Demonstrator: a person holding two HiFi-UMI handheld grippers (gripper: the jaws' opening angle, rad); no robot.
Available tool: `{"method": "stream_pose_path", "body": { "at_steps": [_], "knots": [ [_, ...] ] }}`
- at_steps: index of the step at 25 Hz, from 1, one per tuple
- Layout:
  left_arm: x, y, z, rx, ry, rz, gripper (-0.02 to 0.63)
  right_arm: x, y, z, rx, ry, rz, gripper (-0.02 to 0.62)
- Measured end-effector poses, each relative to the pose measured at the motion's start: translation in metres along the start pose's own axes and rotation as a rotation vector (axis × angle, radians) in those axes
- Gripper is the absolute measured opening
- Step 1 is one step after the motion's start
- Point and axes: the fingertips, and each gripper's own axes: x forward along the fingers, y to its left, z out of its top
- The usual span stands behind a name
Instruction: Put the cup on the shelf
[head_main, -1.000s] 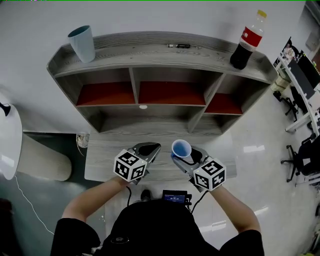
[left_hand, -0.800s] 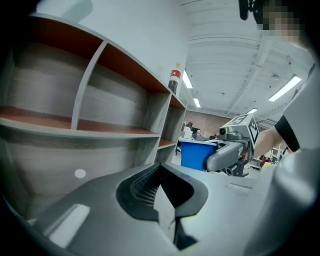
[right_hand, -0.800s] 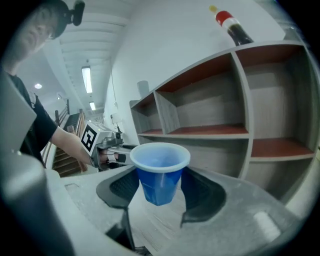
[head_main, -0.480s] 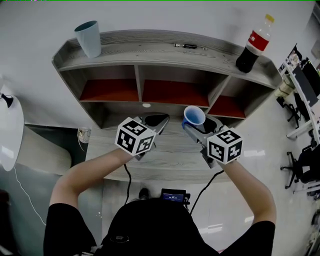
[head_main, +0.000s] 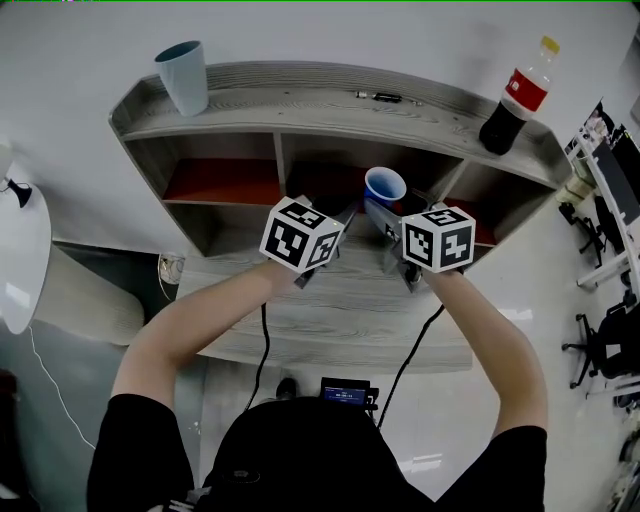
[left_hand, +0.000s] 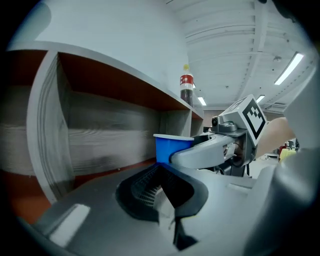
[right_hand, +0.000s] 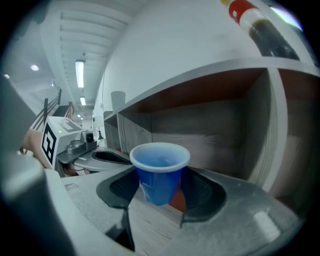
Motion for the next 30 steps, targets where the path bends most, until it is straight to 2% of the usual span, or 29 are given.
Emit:
{"method": "stream_pose_path", "body": {
  "at_steps": [13, 20, 30],
  "knots": [
    [0.026, 0.039, -0.016, -0.007, 0.017, 0.135, 0.003, 0.046, -0.032, -0.012, 0.012, 0.018, -0.088, 0.261],
    [0.033, 0.042, -0.024, 0.023, 0.031, 0.139, 0.003, 0.061, -0.037, -0.019, -0.040, 0.025, -0.099, 0.261],
    [0.035, 0.048, -0.028, 0.007, 0.041, 0.139, 0.003, 0.065, -0.036, -0.023, -0.062, 0.032, -0.110, 0.283]
  ]
}}
